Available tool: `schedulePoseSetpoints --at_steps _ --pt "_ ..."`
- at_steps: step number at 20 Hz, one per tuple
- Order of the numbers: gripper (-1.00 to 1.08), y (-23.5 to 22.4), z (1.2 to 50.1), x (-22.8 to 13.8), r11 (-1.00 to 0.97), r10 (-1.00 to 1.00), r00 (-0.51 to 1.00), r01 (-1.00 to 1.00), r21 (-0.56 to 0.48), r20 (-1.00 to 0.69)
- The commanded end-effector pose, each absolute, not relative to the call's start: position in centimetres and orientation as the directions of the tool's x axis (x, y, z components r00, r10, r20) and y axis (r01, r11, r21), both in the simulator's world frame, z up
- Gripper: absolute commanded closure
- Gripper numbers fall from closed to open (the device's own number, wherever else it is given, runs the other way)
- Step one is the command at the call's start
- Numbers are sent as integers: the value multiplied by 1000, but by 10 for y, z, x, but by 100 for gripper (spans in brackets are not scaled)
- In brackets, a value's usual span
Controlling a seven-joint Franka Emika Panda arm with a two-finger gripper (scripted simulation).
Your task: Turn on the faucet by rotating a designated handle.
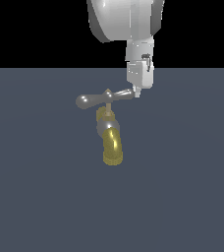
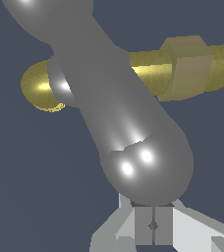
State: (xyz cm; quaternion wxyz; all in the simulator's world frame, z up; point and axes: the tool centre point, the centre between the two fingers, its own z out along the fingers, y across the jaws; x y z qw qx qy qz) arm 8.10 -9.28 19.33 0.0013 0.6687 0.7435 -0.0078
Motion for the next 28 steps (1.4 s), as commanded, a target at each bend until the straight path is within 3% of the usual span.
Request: schedulePoseSetpoints --at_steps 1,12,13,28 --pt "108 -57 194 93 145 989 -145 989 -3 -1" --pt "108 -29 195 120 151 988 -151 988 0 0" --pt "108 -72 194 113 100 995 -100 995 -7 -20" --pt "108 58 195 119 151 988 -151 988 0 0"
